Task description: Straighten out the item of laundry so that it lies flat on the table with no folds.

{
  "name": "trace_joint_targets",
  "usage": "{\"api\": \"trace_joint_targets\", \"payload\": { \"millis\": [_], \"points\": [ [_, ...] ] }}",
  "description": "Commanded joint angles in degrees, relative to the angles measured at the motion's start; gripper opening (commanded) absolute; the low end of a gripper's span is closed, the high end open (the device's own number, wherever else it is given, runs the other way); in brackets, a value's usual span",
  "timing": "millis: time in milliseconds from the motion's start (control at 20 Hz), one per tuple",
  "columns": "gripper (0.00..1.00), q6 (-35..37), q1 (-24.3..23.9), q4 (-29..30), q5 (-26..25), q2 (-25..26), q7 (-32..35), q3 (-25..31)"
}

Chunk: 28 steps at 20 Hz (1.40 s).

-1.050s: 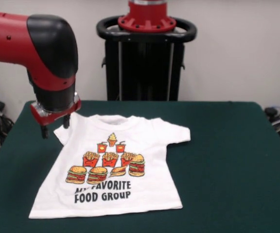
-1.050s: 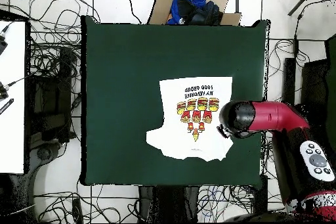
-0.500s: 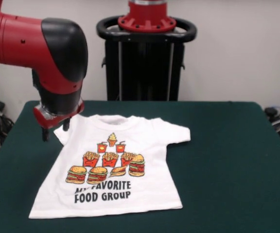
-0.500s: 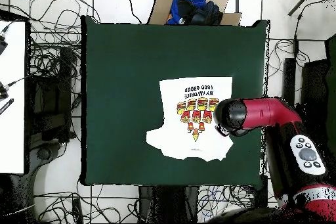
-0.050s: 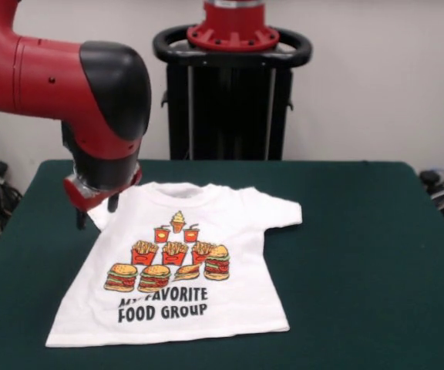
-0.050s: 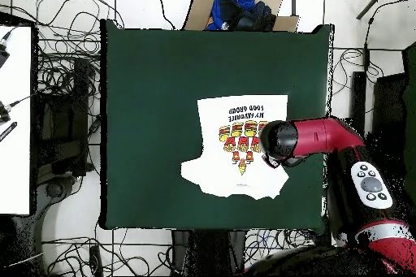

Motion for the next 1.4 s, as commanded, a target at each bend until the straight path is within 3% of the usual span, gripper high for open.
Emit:
{"api": "trace_joint_targets", "payload": {
  "millis": [50, 700, 1400],
  "points": [
    [1.00, 7.41, 2.78, -4.85, -4.16, 4.34, -3.54, -3.82],
    [1.00, 7.35, 5.49, -6.94, -5.34, 4.73, -3.20, -6.20],
    [1.00, 5.34, 2.97, -7.03, -2.76, 8.34, -4.50, -5.09]
  ]
}}
